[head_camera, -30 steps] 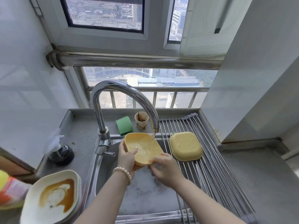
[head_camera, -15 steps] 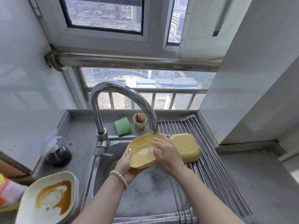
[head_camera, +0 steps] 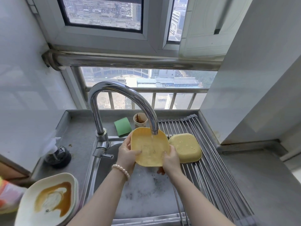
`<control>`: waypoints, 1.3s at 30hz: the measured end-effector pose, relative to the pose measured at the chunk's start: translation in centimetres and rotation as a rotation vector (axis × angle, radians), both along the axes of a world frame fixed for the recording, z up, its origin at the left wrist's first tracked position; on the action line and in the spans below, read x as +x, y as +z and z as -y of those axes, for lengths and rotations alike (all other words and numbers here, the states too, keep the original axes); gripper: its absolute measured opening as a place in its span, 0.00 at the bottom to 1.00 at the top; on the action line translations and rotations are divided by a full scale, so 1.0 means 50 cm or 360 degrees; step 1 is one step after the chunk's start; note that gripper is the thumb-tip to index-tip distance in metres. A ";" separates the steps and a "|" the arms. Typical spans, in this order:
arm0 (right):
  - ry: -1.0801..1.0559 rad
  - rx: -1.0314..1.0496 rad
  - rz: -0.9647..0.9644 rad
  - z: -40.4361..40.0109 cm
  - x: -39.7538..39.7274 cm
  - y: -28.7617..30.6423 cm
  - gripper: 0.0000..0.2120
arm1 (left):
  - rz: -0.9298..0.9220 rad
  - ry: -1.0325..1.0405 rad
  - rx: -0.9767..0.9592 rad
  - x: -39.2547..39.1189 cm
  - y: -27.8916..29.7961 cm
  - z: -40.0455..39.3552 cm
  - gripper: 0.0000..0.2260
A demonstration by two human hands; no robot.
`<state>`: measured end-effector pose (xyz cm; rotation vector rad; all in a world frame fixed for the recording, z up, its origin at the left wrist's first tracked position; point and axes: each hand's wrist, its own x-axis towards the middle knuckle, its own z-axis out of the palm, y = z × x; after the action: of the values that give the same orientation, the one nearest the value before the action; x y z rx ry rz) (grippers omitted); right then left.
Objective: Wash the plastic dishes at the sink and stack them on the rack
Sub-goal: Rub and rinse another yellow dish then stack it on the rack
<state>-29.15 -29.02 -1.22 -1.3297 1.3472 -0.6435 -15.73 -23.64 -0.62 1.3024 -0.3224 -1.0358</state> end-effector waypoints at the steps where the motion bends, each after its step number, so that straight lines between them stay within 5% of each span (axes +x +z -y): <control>1: 0.0003 0.0090 0.0020 -0.003 0.004 0.001 0.08 | 0.0039 -0.0001 0.0011 0.007 0.002 0.002 0.33; 4: 0.0103 0.0358 0.0052 -0.007 0.006 0.009 0.09 | 0.0256 -0.0100 0.0016 0.016 0.029 0.000 0.31; 7: 0.0157 0.0598 0.0073 0.009 -0.005 0.021 0.11 | 0.0585 -0.0076 0.0000 0.018 0.035 0.005 0.16; 9: 0.0153 0.0637 0.0076 0.023 -0.014 0.035 0.18 | 0.0683 0.0099 0.0077 0.013 0.024 0.009 0.20; 13: 0.0160 0.0501 -0.0018 0.035 0.004 0.044 0.36 | 0.0511 0.0422 0.0445 -0.007 0.003 0.023 0.26; 15: 0.0196 0.0253 -0.0296 0.034 0.015 0.033 0.47 | 0.0362 0.0477 0.0595 -0.018 0.008 0.029 0.25; 17: 0.0213 -0.0011 -0.0542 0.029 0.023 0.027 0.44 | 0.0197 0.0495 0.0701 -0.021 0.009 0.032 0.25; 22: 0.0109 -0.0246 -0.0311 0.028 0.044 0.033 0.34 | -0.0002 0.0528 0.0799 -0.018 0.002 0.039 0.30; 27: 0.0092 -0.0283 -0.0805 0.051 0.060 0.043 0.28 | 0.1054 0.0116 0.0793 -0.056 -0.014 0.022 0.32; 31: 0.0217 -0.0320 -0.1037 0.048 0.065 0.049 0.24 | 0.1431 -0.0288 0.0909 -0.051 -0.029 0.014 0.42; 35: 0.0416 -0.0599 -0.1214 0.023 0.069 0.052 0.25 | 0.0965 -0.0217 0.0867 -0.023 -0.052 0.027 0.30; 39: 0.0649 -0.0693 -0.1327 0.010 0.052 0.045 0.34 | 0.0431 -0.0044 0.0905 -0.003 -0.044 0.027 0.30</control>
<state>-26.52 -29.50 1.04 -2.3122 1.5363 -0.0718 -15.89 -24.98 -2.83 1.9636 -0.2564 -1.0113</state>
